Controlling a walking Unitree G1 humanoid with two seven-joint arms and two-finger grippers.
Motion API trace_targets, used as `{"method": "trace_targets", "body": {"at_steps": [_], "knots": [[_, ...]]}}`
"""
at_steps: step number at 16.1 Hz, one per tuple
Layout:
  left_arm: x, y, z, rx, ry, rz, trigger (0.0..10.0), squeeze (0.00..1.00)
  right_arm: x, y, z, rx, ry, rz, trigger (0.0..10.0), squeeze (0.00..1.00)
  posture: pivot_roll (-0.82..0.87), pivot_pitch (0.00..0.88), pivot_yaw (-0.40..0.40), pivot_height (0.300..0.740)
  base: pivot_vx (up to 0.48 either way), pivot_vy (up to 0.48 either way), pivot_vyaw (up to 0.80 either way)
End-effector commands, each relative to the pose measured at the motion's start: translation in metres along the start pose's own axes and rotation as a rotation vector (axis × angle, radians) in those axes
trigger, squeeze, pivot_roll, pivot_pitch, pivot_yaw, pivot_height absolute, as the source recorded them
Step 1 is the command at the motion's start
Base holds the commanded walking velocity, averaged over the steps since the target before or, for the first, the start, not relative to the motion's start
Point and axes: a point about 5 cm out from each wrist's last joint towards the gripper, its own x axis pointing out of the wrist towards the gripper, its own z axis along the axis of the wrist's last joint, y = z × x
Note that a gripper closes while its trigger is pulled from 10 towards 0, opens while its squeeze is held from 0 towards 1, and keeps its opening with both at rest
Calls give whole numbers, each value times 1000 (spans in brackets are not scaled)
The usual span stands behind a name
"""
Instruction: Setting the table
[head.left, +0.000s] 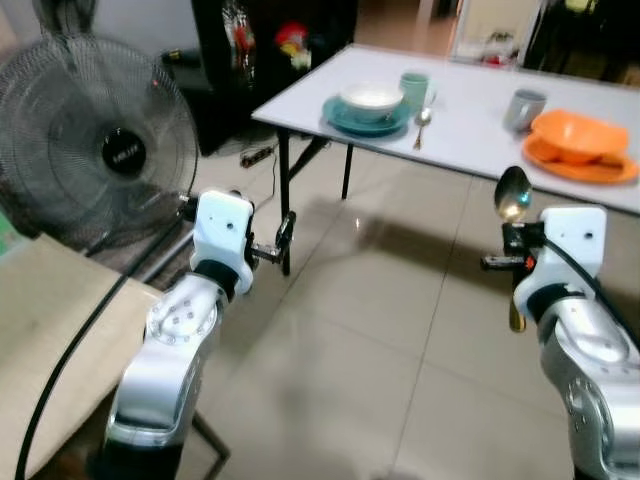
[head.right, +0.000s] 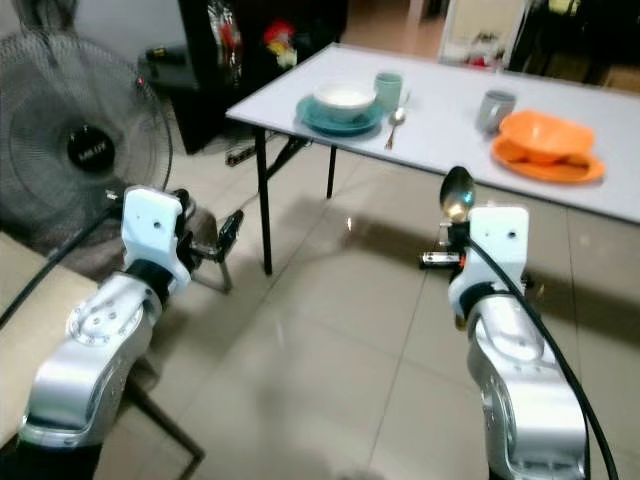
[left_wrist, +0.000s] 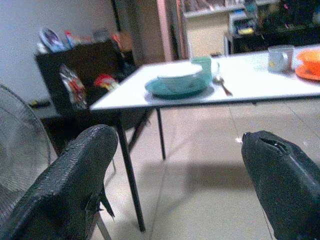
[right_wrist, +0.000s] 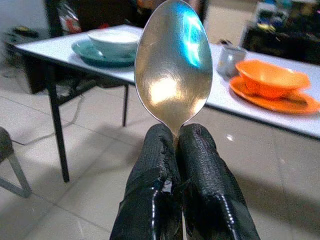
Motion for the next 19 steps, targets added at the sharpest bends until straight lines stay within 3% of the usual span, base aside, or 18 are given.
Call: {"method": "trace_targets", "body": {"at_steps": [1, 6, 14, 19], "knots": [[2, 0, -1, -7, 9, -7, 10000, 0, 1, -3, 0, -2, 8, -13, 10000, 0, 57, 0, 31, 740, 289, 0, -800], [1, 3, -2, -9, 11, 5, 10000, 0, 4, -3, 1, -19, 16, -5, 10000, 0, 50, 0, 25, 740, 289, 0, -800], [2, 4, 1, -3, 2, 2, 10000, 0, 12, 5, 2, 26, 9, 57, 10000, 0, 69, 0, 26, 740, 312, 0, 0], [5, 1, 0, -10, 2, -22, 10000, 0, 6, 10, -2, 39, 34, 61, 10000, 0, 38, 0, 42, 740, 347, 0, 0]]}}
